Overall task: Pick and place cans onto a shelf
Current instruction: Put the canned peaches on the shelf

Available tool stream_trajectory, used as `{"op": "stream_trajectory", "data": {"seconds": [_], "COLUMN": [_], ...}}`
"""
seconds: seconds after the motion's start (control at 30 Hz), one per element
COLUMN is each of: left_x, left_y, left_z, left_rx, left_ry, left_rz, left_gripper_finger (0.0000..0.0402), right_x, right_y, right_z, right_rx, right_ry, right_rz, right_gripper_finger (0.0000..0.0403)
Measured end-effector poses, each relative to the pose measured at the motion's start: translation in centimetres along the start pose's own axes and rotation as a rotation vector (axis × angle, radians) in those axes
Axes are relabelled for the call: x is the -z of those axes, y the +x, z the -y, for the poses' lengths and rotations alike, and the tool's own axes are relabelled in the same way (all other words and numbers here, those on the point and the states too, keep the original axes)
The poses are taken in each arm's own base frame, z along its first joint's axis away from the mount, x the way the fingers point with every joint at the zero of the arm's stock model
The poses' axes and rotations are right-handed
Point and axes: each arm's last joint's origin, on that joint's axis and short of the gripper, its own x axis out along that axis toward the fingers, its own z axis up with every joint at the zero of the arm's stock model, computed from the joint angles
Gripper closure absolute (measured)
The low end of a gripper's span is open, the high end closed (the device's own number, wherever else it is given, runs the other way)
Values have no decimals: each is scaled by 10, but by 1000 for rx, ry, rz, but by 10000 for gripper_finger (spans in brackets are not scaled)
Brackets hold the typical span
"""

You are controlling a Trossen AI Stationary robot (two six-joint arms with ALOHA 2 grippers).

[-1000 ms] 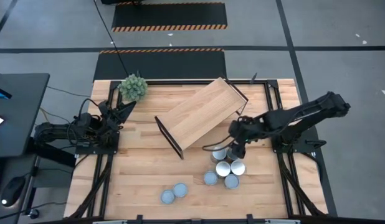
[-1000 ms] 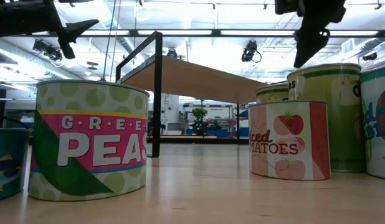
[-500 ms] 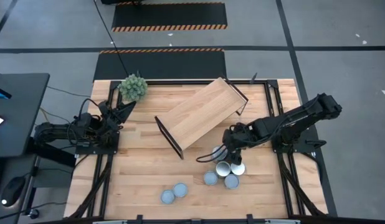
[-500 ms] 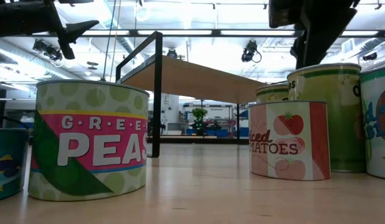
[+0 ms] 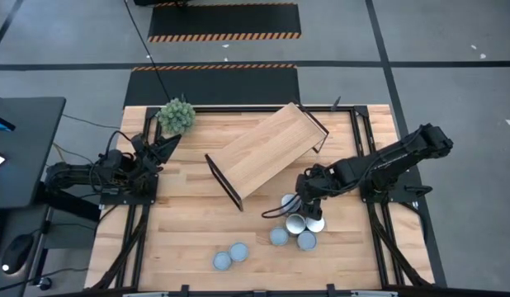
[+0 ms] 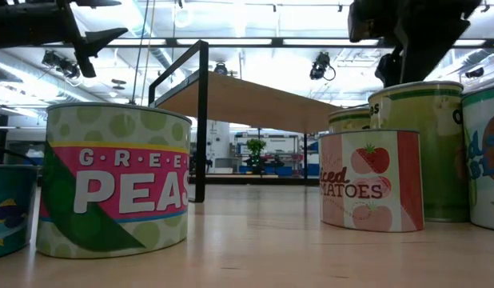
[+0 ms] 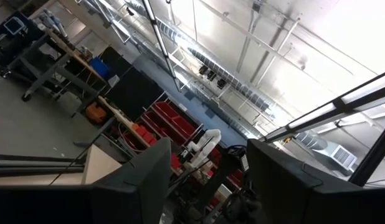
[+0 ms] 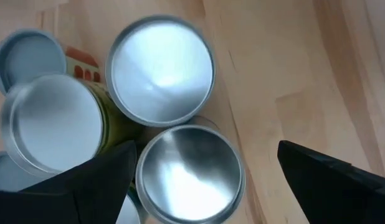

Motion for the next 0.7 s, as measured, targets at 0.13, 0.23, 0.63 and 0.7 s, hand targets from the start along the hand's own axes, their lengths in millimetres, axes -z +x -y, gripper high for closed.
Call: {"op": "stream_trajectory", "data": {"seconds": [0.13,0.23,0.63,0.7], "left_x": [0,0,0,0], "left_y": [0,0,0,0], "left_z": [0,0,0,0], "left_rx": [0,0,0,0], "left_ry": [-4,-6,-7,-7], "left_rz": [0,-1,-1,-1], "left_gripper_finger": [186,186,186,186], "right_x": [2,4,20,23], "right_y": [3,6,21,25], "right_z": [-1,-4,-5,-3], "right_rx": [18,16,37,43], "right_ry": [3,-11,-61,-53], "right_rz": [17,40,21,11], "right_gripper_finger": [3,3,3,3]}}
